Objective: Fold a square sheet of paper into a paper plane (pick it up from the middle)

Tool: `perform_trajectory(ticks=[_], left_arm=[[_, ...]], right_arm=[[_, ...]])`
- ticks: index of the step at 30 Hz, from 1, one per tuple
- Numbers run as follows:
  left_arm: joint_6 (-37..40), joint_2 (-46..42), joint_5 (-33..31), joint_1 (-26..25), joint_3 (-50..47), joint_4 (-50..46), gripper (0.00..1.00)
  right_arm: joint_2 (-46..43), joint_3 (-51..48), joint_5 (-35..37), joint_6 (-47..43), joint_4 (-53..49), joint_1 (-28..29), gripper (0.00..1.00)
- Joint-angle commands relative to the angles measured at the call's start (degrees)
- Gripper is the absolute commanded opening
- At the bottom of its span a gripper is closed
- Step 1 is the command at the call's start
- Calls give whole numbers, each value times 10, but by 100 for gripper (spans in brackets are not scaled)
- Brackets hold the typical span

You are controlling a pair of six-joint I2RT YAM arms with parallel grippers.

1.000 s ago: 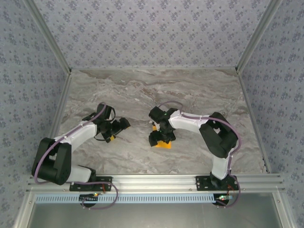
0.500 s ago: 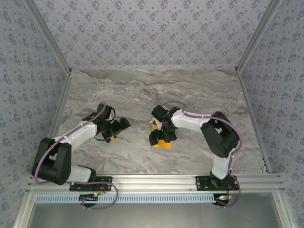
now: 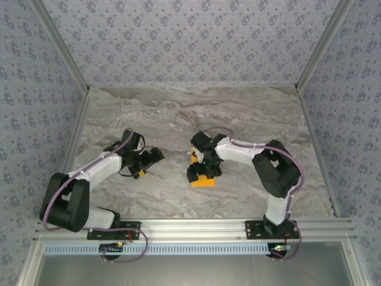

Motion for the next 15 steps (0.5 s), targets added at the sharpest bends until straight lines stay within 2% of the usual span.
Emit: perform_trajectory(ticks=[1,7,11,15], left_arm=[[6,2,7,-4,2,1,99],[7,5,7,-6,4,2,99],[6,6,7,-6,4,2,99],[9,6,7,-7,7,-2,99]], right_arm=[[39,-31,52,-4,-15,0,82],[71,3,157,15,-54,59,85],[114,21,186,40,-64,89,86],[127,18,178,52,-55,86,82]])
